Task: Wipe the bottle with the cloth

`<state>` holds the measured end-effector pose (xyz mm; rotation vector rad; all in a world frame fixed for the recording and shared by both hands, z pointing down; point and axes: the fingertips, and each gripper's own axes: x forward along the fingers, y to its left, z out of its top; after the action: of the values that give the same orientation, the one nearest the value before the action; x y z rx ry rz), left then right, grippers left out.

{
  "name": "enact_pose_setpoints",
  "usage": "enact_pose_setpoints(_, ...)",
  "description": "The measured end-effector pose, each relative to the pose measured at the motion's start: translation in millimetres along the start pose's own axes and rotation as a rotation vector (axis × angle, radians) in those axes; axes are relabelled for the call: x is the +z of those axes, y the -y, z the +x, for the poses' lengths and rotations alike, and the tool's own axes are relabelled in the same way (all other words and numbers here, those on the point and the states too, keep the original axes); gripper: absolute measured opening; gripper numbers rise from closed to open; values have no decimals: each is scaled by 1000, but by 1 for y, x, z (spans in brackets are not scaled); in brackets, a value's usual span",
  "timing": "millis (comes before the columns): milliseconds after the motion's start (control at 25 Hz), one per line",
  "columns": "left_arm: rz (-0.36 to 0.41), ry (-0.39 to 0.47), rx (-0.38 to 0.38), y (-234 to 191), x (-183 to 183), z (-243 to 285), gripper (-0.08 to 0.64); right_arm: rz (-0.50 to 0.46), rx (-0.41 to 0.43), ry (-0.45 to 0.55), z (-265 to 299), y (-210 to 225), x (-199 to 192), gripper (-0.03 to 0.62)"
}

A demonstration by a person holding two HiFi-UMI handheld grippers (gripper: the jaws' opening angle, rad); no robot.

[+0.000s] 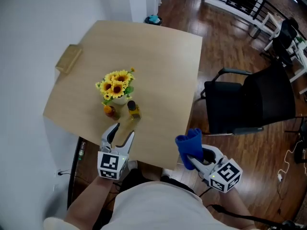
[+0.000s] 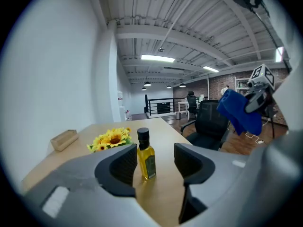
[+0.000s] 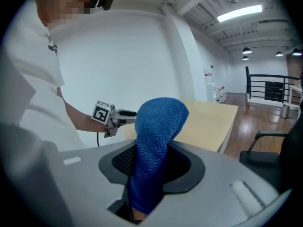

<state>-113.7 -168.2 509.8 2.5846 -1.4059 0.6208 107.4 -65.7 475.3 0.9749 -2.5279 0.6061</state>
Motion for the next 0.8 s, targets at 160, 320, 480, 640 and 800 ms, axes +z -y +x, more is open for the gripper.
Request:
enact_pose_setpoints(160, 2, -48, 42, 39, -13, -58, 242, -41, 127, -27, 12, 11, -22, 144)
enact_pose_setpoints(320, -150, -88, 82, 79, -31, -105, 233, -63, 205, -59, 18, 7, -38, 144)
enact_pose_setpoints(480, -157, -70, 29, 116, -28, -132, 233, -67, 218, -32, 10, -14, -39, 144)
enact_pose_setpoints(640, -188, -24, -3, 135, -24, -161, 232, -85, 211, -15, -9, -47, -42, 146)
enact_pose_setpoints(800, -182, 50, -37, 143, -24, -205, 230, -102, 187, 1, -24, -97, -53, 146)
